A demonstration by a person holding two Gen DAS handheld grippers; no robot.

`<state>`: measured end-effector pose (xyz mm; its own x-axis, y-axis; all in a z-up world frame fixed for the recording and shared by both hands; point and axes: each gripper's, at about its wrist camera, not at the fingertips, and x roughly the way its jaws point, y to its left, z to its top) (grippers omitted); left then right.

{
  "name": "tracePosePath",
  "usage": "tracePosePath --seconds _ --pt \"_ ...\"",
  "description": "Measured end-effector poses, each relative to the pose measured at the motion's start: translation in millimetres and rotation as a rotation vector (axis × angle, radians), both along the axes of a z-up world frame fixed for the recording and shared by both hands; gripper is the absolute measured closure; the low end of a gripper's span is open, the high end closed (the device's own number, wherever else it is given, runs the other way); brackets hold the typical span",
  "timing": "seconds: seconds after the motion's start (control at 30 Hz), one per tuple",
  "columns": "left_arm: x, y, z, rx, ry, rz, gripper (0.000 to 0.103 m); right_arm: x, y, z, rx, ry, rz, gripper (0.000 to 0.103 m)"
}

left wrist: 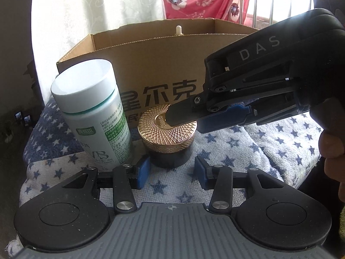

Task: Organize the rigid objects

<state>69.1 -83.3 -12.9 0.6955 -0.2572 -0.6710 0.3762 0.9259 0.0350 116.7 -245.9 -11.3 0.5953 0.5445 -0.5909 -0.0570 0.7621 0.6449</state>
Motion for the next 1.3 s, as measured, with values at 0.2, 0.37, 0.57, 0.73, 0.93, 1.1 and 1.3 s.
tracePosePath --seconds 0.2,0.37,0.57,0.73,0.93,1.1,1.3 --pt "2 4 1 -0.019 0.01 0.003 0.059 2 2 -5 0.008 0.01 -0.01 0.063" --pt "4 5 2 -0.03 0.012 0.019 0.059 4 -1 -8 0.027 0.014 -0.017 0.064" --pt "1 1 3 -0.042 0.012 0.037 0.059 6 0 -6 0.029 0.011 -0.014 0.063" --pt "-1 -3 3 -0.073 0.023 0.042 0.059 4 0 -2 -0.003 0.014 -0.013 0.063" --pt "-13 -10 2 -0.076 0.016 0.051 0.059 0 0 8 -0.019 0.015 0.005 0.063" --pt "-21 -12 2 -0.166 0.052 -0.008 0.06 1 3 14 -0.018 0.03 0.033 0.063" --pt "-36 -20 5 -0.098 -0.034 0.0 0.06 -3 -4 14 -0.007 0.035 0.01 0.063"
